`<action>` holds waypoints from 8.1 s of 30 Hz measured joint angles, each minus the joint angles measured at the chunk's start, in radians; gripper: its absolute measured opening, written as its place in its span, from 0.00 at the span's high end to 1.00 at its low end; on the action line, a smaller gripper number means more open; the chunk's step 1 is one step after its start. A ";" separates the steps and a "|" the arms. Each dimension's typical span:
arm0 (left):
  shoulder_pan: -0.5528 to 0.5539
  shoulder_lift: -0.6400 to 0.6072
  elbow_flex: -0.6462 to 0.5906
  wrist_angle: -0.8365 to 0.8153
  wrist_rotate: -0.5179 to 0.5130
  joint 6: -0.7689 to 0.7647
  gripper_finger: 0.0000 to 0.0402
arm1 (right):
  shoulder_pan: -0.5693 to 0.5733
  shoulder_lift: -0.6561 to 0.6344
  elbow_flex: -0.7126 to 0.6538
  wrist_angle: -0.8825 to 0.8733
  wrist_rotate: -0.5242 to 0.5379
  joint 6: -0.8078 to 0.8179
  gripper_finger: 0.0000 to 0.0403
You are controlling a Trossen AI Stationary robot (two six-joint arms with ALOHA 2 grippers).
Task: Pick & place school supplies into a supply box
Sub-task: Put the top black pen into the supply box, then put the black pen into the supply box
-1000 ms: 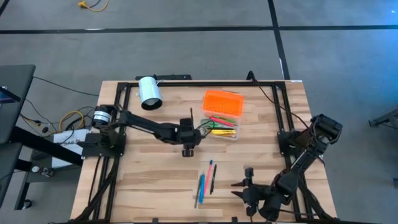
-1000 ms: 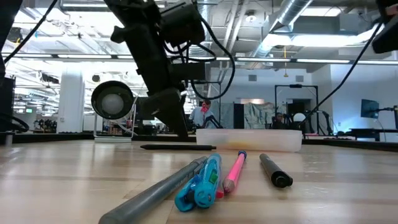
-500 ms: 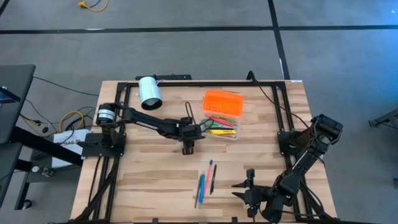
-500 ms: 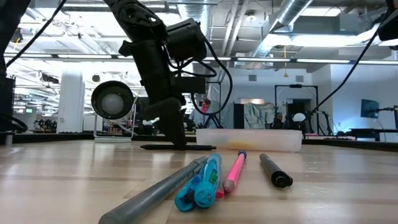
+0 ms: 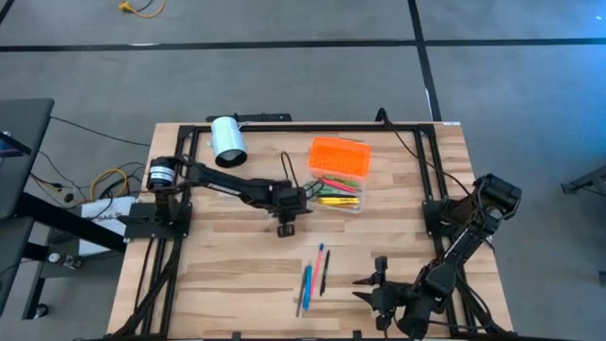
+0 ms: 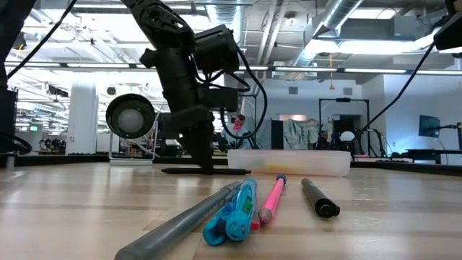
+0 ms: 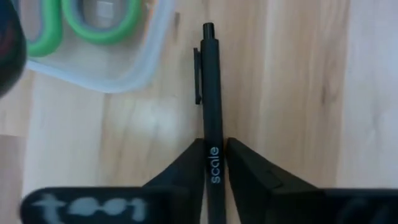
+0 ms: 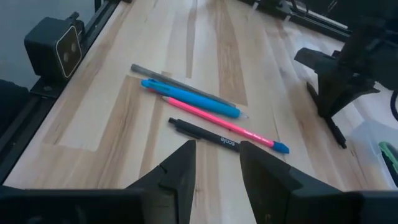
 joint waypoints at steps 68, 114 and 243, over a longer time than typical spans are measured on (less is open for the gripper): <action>-0.118 0.004 0.003 0.631 -0.501 0.397 0.96 | -0.043 0.001 0.001 -0.037 0.000 -0.008 0.71; -0.213 0.003 0.004 0.543 -0.262 0.285 0.58 | -0.084 0.001 0.001 -0.022 -0.084 -0.005 0.71; -0.908 0.003 -0.006 -0.046 -1.200 -0.586 0.58 | -0.367 0.108 -0.002 -0.101 -0.616 -0.091 0.77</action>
